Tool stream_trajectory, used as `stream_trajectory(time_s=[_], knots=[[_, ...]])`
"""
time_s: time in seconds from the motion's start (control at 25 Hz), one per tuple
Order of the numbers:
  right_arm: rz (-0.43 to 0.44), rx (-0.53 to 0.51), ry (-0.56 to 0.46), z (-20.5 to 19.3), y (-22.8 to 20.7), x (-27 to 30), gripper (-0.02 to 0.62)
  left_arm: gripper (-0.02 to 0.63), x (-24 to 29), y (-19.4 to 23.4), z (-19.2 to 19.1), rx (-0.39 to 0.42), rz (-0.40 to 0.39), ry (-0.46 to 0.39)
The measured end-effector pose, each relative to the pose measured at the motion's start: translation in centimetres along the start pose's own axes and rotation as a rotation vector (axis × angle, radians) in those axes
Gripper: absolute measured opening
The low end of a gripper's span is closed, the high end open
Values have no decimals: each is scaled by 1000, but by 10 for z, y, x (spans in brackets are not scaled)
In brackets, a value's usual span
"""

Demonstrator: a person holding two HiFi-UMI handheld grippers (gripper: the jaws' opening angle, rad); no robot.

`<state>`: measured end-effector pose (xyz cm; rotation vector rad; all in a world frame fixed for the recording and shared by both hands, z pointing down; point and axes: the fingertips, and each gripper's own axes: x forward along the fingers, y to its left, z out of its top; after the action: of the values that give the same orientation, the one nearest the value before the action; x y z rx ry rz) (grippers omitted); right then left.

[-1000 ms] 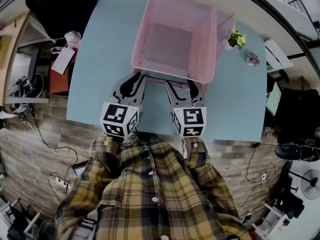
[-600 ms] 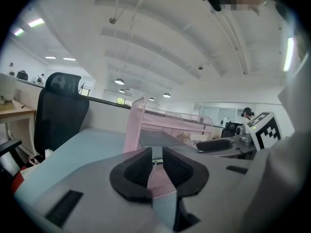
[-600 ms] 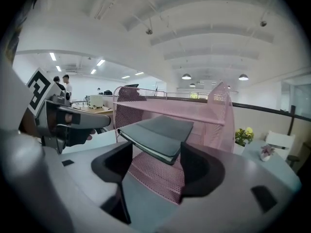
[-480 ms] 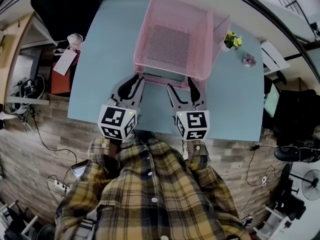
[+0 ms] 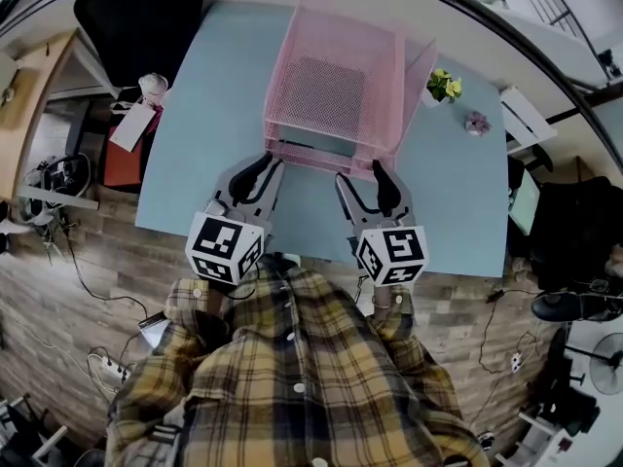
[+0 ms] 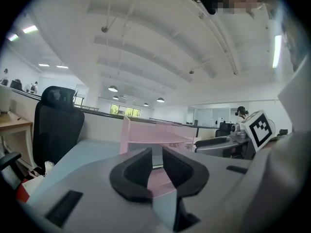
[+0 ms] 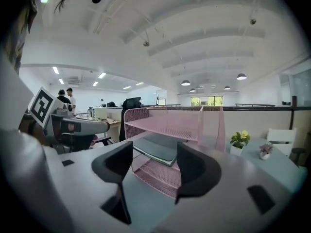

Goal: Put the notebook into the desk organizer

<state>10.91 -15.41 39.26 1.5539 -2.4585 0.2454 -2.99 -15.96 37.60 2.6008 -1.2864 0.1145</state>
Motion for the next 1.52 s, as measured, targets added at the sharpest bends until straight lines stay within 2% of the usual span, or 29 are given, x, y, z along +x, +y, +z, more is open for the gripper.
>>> stream_trajectory(time_s=[0.16, 0.4, 0.88, 1.16, 1.52], knots=[[29, 27, -12, 4, -1, -16, 263, 55, -7, -15, 4, 10, -33, 7], [51, 62, -23, 5, -2, -38, 174, 57, -15, -33, 1, -1, -81, 29], [61, 127, -7, -12, -2, -64, 43, 18, -23, -45, -17, -32, -108, 79], [64, 145, 0, -20, -2, -69, 3, -8, -23, -48, -23, -47, -114, 87], [25, 150, 12, -29, -8, -74, 2, -8, -26, -47, -30, -62, -118, 98]])
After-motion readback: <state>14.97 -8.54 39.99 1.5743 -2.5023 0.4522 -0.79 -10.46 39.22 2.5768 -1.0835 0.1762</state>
